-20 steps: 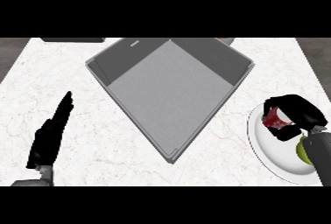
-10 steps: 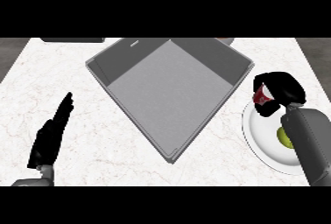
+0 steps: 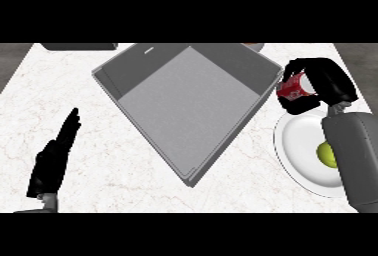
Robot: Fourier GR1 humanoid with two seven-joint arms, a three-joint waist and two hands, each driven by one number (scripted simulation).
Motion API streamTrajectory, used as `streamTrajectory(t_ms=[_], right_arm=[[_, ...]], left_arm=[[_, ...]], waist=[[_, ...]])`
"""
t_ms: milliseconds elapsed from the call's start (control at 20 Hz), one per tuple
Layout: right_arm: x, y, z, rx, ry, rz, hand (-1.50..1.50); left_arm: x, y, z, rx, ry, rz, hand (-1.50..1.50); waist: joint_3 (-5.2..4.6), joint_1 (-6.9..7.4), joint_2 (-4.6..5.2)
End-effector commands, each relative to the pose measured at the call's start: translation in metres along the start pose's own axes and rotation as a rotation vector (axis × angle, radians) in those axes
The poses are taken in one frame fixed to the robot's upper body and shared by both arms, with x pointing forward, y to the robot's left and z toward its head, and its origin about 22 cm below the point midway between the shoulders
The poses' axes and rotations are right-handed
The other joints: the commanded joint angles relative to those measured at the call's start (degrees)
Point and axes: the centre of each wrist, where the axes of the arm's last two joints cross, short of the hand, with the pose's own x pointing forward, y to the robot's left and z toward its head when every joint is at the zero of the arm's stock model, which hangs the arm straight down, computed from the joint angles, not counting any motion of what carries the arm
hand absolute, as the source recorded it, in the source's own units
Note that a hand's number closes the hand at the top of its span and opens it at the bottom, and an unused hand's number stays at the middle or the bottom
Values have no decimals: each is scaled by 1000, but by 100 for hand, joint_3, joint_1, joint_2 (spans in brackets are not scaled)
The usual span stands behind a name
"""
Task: Pick the can from the plate and place it in the cardboard box
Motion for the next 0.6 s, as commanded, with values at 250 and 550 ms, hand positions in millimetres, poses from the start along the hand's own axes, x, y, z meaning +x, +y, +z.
streamTrajectory(t_ms=[250,550], right_arm=[[50,-33,4,-78,-263,-288,150],[126,-63,-38,-76,-284,-309,150]], left_arm=[[1,-6,6,-7,-9,-7,0],[2,1,-12,-13,-21,-3,0]], waist=[[0,3,0],[-2,70,26]])
